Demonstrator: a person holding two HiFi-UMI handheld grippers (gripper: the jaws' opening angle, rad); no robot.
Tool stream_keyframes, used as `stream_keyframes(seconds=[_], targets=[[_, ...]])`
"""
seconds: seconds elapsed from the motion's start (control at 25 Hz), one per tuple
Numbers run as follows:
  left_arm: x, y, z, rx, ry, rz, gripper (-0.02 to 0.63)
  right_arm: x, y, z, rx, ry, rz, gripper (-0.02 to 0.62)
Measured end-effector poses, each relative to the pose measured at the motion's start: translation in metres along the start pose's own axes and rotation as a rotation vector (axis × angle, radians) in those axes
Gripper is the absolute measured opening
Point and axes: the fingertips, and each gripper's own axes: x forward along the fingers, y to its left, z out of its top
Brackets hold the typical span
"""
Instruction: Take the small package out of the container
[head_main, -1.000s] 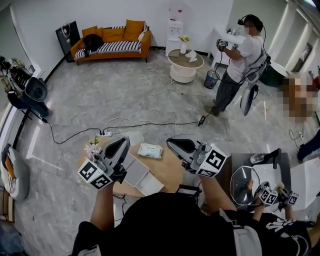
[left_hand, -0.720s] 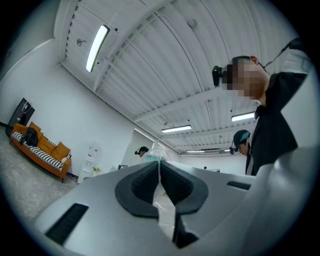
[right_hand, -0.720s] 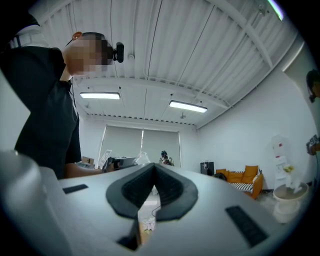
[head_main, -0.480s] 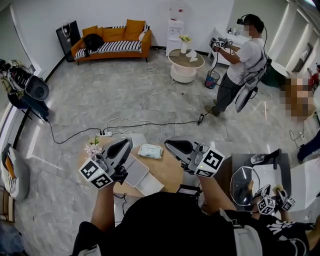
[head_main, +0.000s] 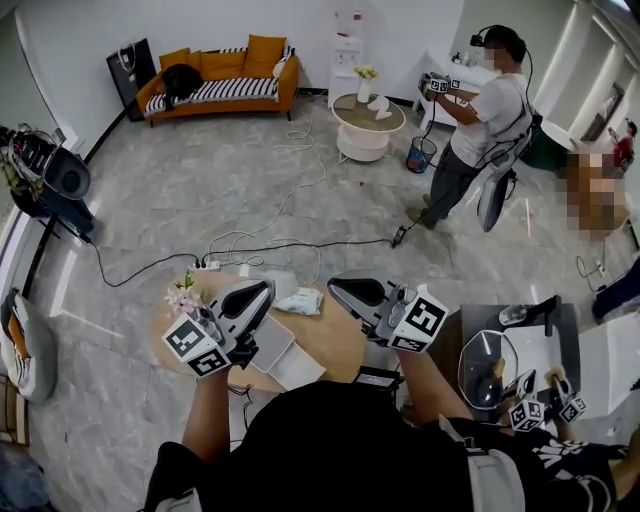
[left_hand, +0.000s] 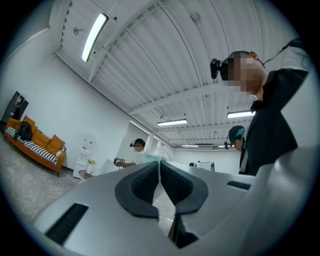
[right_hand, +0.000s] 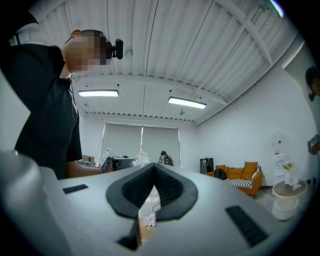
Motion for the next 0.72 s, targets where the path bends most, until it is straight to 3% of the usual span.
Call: stream_keyframes(seconds=[0.72], targets=[[0.021,0.007,-0.012,-0.013,-0.005,-0.033,0.026,-0.007,-0.015,-0.004,-0.02,-0.008,0.013,0.011]])
